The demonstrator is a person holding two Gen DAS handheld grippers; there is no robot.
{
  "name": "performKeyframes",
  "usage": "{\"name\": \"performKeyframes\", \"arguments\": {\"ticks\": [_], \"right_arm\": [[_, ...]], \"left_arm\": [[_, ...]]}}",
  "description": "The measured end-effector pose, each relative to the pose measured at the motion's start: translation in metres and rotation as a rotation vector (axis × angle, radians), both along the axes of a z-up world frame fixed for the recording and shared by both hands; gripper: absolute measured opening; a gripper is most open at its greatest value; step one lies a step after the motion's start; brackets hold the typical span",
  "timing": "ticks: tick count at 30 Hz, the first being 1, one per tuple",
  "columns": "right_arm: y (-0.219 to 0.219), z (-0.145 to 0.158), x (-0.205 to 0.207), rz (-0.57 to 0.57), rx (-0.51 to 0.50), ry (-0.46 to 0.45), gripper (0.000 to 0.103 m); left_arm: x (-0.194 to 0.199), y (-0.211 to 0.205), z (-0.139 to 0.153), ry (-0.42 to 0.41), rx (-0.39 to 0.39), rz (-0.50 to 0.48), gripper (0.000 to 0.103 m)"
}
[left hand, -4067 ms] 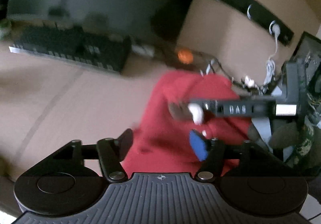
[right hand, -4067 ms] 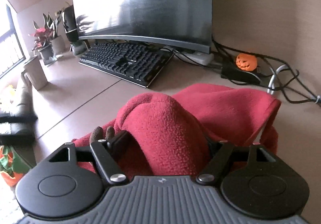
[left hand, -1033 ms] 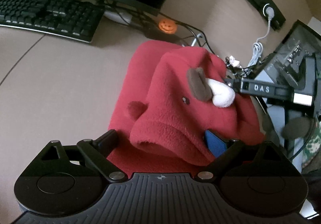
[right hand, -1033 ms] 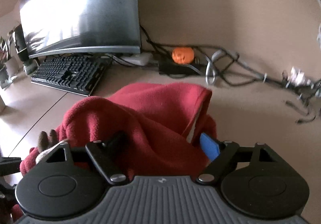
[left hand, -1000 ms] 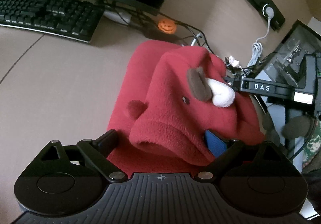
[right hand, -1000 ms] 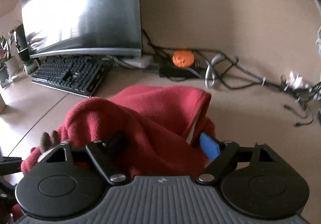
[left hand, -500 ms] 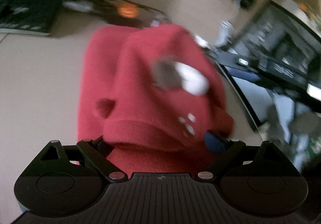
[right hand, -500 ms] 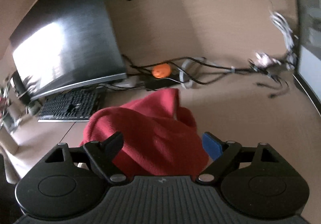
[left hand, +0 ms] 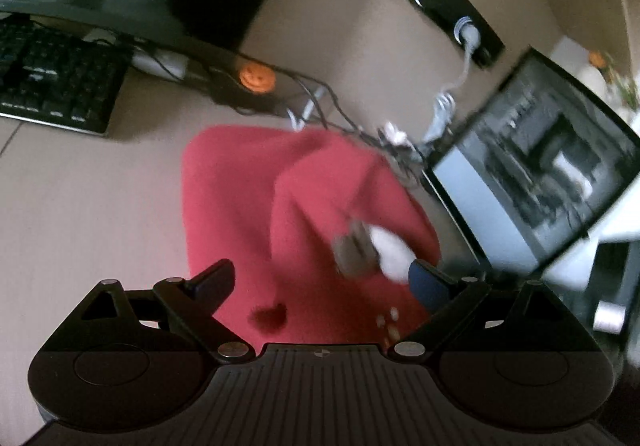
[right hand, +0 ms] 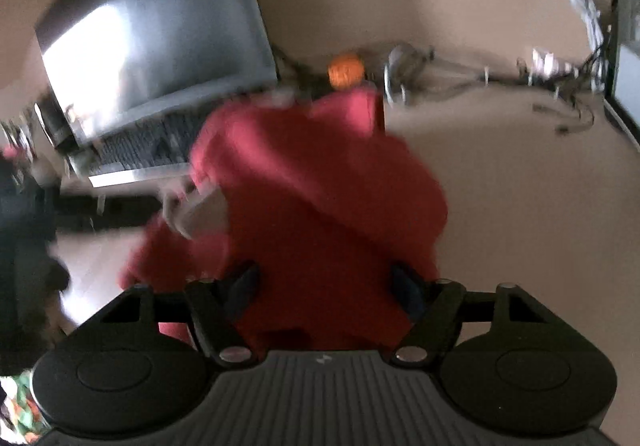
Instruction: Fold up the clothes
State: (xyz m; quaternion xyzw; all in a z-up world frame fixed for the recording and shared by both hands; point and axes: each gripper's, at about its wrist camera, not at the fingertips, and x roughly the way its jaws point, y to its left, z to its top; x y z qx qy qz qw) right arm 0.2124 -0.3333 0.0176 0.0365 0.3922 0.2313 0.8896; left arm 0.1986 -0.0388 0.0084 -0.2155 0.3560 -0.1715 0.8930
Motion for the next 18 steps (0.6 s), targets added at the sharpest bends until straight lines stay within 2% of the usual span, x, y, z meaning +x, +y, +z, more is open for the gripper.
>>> {"name": "performKeyframes", "arguments": {"ticks": [3, 8, 11, 13, 15, 16, 18], "right_arm": [[0.005, -0.005, -0.006, 0.006, -0.05, -0.018, 0.074], [-0.004, 0.001, -0.012, -0.021, -0.025, -0.042, 0.084], [-0.011, 0.005, -0.015, -0.051, -0.007, -0.061, 0.085], [-0.019, 0.005, -0.014, -0.082, 0.02, -0.053, 0.088], [-0.029, 0.003, -0.01, -0.123, 0.053, -0.032, 0.1], [-0.035, 0.002, -0.009, -0.138, 0.067, -0.025, 0.103], [-0.046, 0.002, -0.007, -0.168, 0.093, -0.012, 0.103]], "left_arm": [[0.006, 0.0, -0.002, 0.019, 0.036, 0.016, 0.097], [0.013, -0.001, -0.007, 0.052, 0.102, 0.035, 0.097], [0.017, -0.001, -0.01, 0.072, 0.142, 0.047, 0.097], [0.016, 0.003, -0.01, 0.07, 0.087, 0.032, 0.096], [0.013, 0.004, -0.009, 0.06, 0.044, 0.02, 0.096], [0.012, 0.004, -0.009, 0.055, 0.027, 0.015, 0.096], [0.007, 0.003, -0.005, 0.038, 0.002, 0.001, 0.096]]}}
